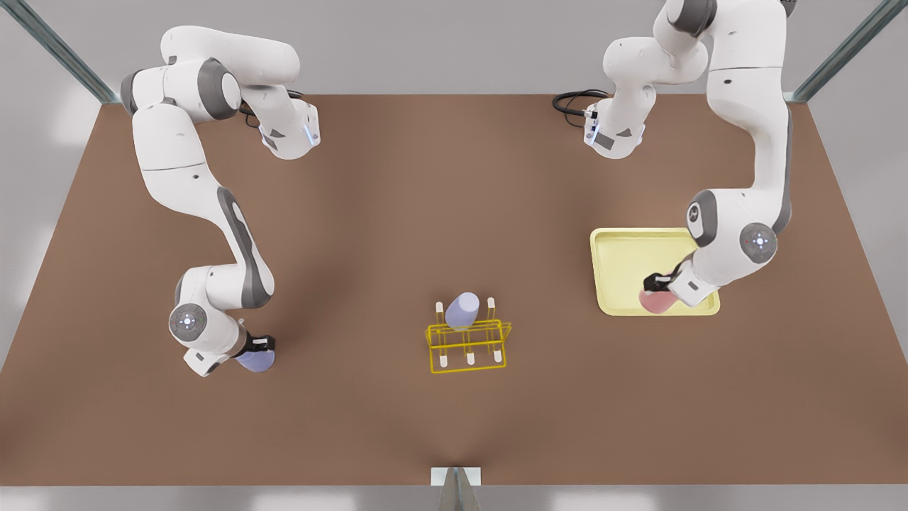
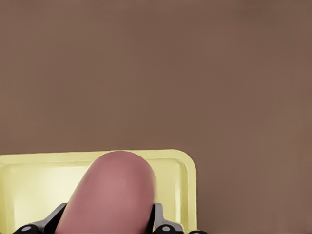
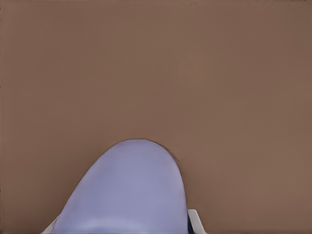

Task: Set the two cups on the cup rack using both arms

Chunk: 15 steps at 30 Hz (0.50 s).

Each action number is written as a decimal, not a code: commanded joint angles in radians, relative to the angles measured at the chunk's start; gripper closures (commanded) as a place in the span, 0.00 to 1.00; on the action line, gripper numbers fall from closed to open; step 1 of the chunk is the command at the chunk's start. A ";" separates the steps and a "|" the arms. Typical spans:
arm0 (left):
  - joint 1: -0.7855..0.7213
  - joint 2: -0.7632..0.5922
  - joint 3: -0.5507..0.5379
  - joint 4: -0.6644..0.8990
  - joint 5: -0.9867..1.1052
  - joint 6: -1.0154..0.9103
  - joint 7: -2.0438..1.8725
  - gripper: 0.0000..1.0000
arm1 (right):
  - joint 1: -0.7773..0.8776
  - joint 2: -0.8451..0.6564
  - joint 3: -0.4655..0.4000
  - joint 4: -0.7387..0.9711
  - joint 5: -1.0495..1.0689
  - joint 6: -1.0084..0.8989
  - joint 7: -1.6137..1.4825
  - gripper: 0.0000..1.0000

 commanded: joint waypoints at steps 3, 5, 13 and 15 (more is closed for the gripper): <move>-0.010 0.160 -0.098 0.362 -0.021 -0.320 -0.293 0.17 | 0.001 -0.003 0.001 0.000 0.000 -0.002 0.025 0.18; -0.010 0.249 -0.128 0.499 -0.022 -0.328 -0.376 0.17 | 0.001 -0.001 0.001 0.002 0.000 -0.002 0.025 0.18; -0.024 0.474 -0.220 0.768 -0.105 -0.190 -0.546 0.17 | 0.005 -0.012 0.029 0.011 0.000 -0.002 0.025 0.18; -0.027 0.518 -0.276 0.830 -0.107 -0.193 -0.557 0.17 | 0.006 -0.020 0.061 0.025 0.000 -0.002 0.023 0.18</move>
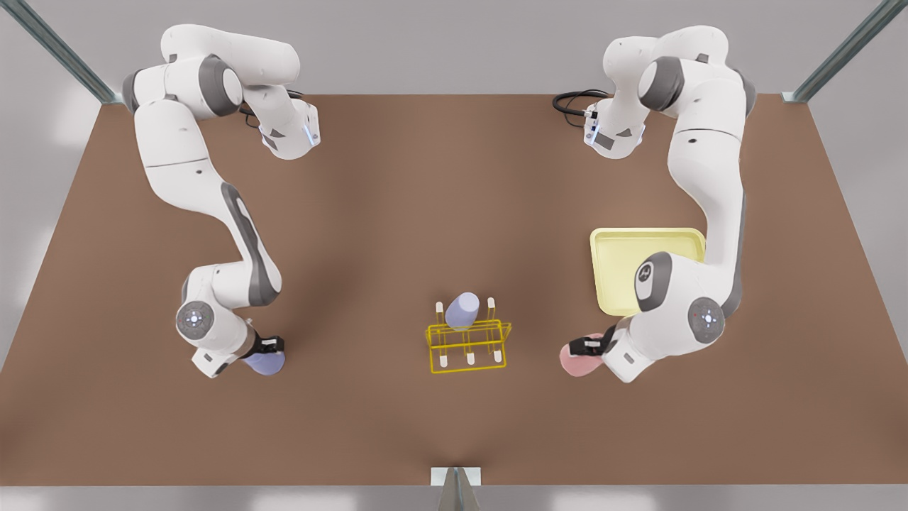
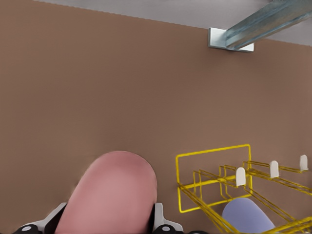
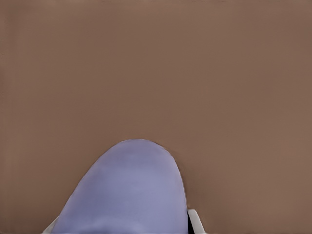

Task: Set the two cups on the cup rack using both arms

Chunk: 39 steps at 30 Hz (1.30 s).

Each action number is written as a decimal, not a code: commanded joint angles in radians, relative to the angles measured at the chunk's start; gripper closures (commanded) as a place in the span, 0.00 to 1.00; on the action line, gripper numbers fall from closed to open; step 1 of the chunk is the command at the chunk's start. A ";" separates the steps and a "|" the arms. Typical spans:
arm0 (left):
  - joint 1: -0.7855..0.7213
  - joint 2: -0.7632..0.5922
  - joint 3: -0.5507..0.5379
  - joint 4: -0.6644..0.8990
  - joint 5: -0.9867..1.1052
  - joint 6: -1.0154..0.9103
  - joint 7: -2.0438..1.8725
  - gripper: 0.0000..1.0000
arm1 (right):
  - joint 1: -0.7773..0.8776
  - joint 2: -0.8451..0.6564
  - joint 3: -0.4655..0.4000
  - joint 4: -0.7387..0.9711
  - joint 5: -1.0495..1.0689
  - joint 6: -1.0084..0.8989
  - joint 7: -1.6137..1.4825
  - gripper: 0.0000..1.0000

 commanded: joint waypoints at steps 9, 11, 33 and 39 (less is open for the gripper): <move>-0.051 0.103 -0.110 0.078 -0.088 0.152 -0.305 0.17 | 0.052 -0.031 0.125 0.078 -0.003 0.019 0.018 0.18; -0.071 0.113 -0.120 0.079 -0.087 0.175 -0.306 0.17 | 0.053 -0.040 0.160 0.093 -0.003 0.017 0.018 0.18; 0.126 -0.474 -0.060 -0.192 0.225 -0.521 -0.110 0.00 | 0.223 0.145 0.276 0.428 0.089 0.077 0.015 0.18; 0.021 -0.558 0.058 -0.378 0.196 -0.469 0.013 0.00 | 0.231 0.160 0.310 0.434 0.115 0.096 0.007 0.18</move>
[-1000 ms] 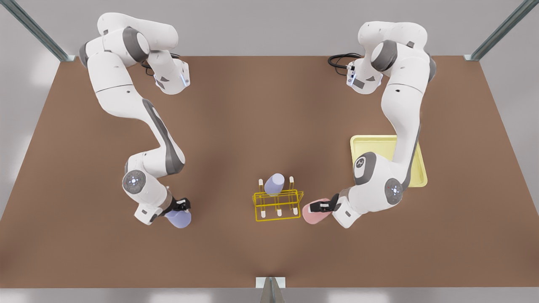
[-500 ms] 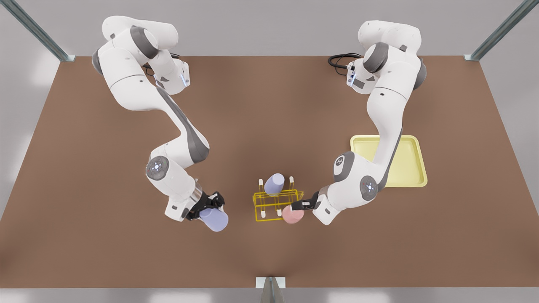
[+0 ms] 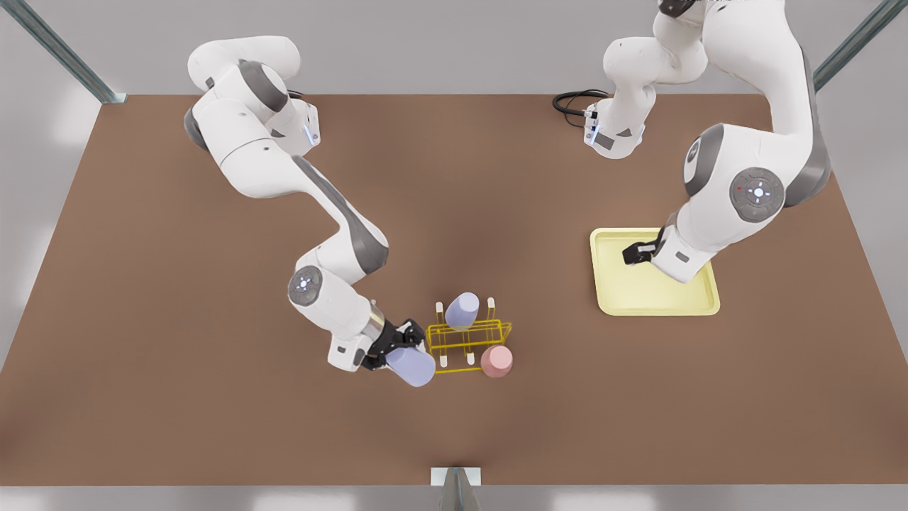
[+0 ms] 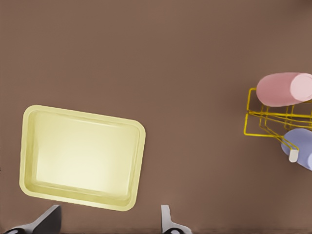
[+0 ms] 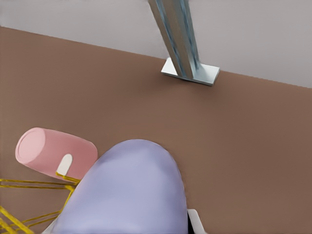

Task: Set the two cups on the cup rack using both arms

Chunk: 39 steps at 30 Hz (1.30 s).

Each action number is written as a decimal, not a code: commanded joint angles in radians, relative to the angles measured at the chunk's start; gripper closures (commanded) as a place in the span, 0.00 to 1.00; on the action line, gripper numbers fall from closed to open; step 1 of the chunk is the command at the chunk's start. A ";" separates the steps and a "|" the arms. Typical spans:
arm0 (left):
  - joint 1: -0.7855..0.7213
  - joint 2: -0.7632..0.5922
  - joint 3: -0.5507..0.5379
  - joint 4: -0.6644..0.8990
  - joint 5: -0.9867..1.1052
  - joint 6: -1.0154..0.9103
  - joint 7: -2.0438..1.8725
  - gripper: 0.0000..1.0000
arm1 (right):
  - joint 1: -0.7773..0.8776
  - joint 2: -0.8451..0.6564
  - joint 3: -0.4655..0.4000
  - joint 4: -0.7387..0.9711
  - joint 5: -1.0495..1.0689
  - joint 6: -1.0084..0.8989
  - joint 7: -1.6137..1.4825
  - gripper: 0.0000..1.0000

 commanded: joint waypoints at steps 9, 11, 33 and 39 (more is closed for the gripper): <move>-0.001 0.001 -0.040 -0.001 -0.002 -0.083 0.191 0.00 | 0.031 0.038 0.029 0.019 0.003 0.049 -0.002 0.18; 0.013 0.001 -0.038 0.025 -0.003 -0.085 0.191 0.00 | 0.039 0.048 0.027 0.028 0.001 0.049 -0.003 0.18; 0.011 0.006 -0.049 0.031 -0.003 -0.094 0.183 0.00 | 0.056 0.075 0.018 0.097 0.003 0.015 -0.002 0.00; 0.010 0.006 -0.050 0.035 -0.003 -0.125 0.189 0.00 | -0.072 -0.098 -0.324 0.060 -0.267 -0.563 -0.006 0.00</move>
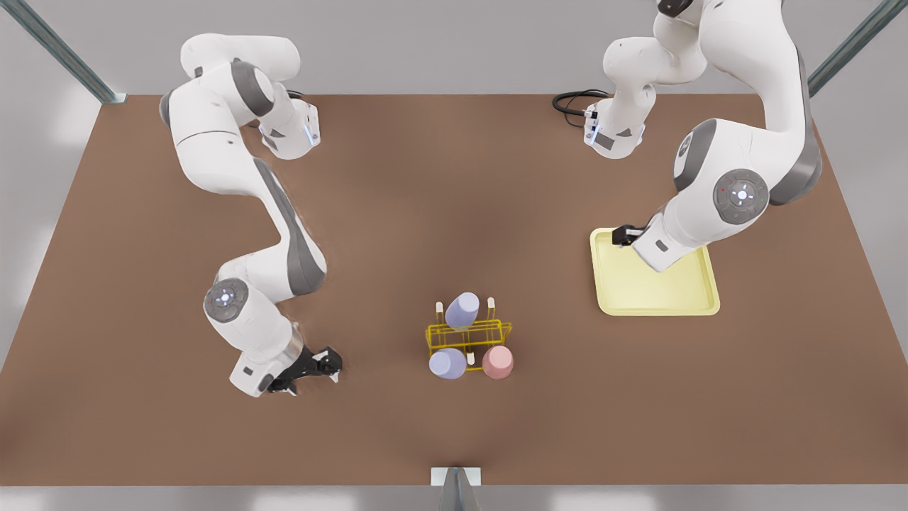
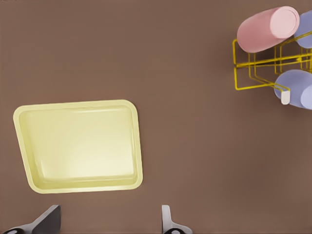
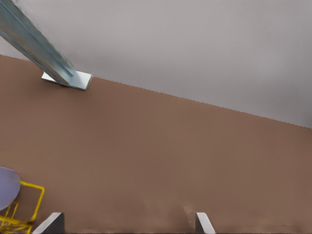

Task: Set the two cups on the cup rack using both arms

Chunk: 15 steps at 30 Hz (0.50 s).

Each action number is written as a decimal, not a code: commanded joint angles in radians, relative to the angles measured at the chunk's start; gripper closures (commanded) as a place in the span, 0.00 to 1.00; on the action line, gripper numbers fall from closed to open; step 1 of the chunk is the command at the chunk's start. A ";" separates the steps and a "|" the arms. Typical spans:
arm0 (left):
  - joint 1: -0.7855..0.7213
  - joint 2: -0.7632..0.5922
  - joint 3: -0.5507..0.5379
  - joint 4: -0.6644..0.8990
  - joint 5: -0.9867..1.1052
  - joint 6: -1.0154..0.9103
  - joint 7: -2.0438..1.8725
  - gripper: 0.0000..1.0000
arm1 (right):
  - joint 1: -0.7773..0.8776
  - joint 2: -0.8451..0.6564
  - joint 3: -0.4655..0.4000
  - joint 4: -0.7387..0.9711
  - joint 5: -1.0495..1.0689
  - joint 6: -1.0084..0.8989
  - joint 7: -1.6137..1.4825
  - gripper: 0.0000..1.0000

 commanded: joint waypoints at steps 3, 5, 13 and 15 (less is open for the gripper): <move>0.000 -0.001 -0.001 0.001 0.000 -0.020 0.023 0.00 | -0.128 -0.094 -0.039 -0.008 -0.163 -0.435 -0.117 0.00; 0.000 -0.001 -0.001 0.001 0.000 -0.020 0.022 0.00 | -0.222 -0.276 -0.041 -0.124 0.001 -0.518 -0.195 0.00; 0.000 -0.001 -0.004 -0.001 0.002 -0.021 0.020 0.00 | -0.254 -0.631 -0.047 -0.418 0.086 -0.592 -0.180 0.00; -0.001 0.000 -0.004 -0.003 0.002 -0.027 0.019 0.00 | -0.263 -0.632 -0.050 -0.413 0.087 -0.583 -0.180 0.00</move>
